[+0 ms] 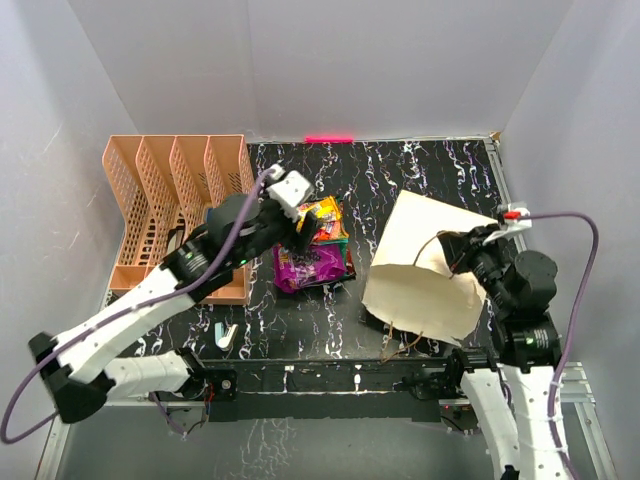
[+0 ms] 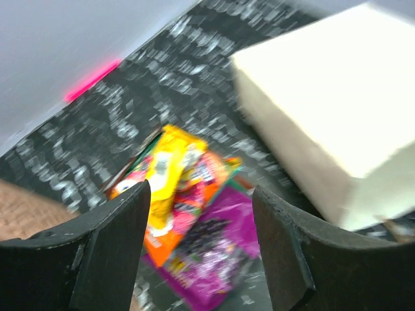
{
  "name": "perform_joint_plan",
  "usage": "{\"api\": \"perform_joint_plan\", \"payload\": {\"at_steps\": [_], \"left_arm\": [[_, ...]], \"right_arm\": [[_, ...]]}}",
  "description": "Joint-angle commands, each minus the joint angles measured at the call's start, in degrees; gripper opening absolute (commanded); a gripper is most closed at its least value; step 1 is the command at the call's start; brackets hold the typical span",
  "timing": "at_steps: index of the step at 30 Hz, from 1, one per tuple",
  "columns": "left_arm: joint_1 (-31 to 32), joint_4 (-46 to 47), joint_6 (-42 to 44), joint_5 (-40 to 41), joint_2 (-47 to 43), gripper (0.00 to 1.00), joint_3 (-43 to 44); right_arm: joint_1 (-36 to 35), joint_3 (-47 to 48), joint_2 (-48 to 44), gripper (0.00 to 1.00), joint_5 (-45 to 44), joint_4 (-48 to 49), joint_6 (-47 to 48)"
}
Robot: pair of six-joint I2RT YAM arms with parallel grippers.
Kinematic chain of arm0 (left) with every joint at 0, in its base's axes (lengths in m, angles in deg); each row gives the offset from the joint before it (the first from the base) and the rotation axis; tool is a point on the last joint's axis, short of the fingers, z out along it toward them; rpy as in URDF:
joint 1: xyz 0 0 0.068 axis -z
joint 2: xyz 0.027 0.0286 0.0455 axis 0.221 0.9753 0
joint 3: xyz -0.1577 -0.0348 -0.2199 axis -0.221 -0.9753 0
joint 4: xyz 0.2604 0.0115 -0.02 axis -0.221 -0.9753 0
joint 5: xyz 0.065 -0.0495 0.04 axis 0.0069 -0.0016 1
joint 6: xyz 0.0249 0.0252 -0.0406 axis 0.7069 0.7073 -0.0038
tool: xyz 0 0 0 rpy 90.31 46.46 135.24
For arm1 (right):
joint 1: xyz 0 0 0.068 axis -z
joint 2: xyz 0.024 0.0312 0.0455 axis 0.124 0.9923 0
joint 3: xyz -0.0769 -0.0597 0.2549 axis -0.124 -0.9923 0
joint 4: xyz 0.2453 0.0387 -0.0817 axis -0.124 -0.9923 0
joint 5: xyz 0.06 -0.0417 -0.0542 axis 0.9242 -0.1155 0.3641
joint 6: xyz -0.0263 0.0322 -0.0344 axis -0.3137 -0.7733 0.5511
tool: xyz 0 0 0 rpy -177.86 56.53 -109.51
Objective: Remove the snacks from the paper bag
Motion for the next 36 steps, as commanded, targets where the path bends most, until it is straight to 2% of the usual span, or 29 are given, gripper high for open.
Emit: {"api": "perform_joint_plan", "payload": {"at_steps": [1,4,6,8,12,15,18,23,27,31,34,36], "left_arm": [[-0.1,9.3,-10.7,-22.0,-7.7,0.63,-9.1],[0.8,18.3,-15.5,-30.1,-9.0,0.60,-15.0],[3.9,23.2,-17.0,-30.8,-8.7,0.59,-17.6],[10.0,25.5,-14.4,-26.1,-7.5,0.59,-18.8],[23.9,26.6,-3.3,-11.0,-1.7,0.56,-17.5],[28.7,31.5,4.0,-1.6,4.8,0.51,-17.1],[29.6,36.7,11.6,1.6,12.4,0.42,-16.0],[30.2,40.6,25.5,2.5,25.0,0.30,-8.9],[30.2,48.2,35.0,3.9,34.6,0.23,-6.0],[29.2,54.3,42.8,4.4,43.2,0.22,-3.3],[26.2,52.2,41.2,-1.3,45.4,0.23,-0.7],[24.2,48.5,39.4,-7.6,45.7,0.29,1.1]], "right_arm": [[0.1,11.7,7.3,0.08,5.4,-4.3,3.8],[0.1,15.8,11.3,0.08,8.9,-8.3,4.4],[0.1,18.0,13.0,0.08,10.7,-10.0,4.2],[0.1,19.4,14.1,0.08,12.3,-10.9,3.9],[0.1,21.6,15.3,0.08,13.4,-12.5,3.5],[0.1,21.8,15.1,0.08,13.5,-12.1,2.6],[0.1,21.9,15.1,0.08,14.1,-11.5,1.7],[0.1,22.7,15.8,0.08,15.0,-11.5,1.0],[0.0,23.7,16.4,0.08,15.5,-11.5,0.8],[0.1,25.0,17.3,0.08,16.3,-11.9,0.5],[0.1,25.6,17.6,0.08,16.5,-12.3,0.1],[0.1,25.8,17.6,0.08,16.7,-12.4,0.0]]}}
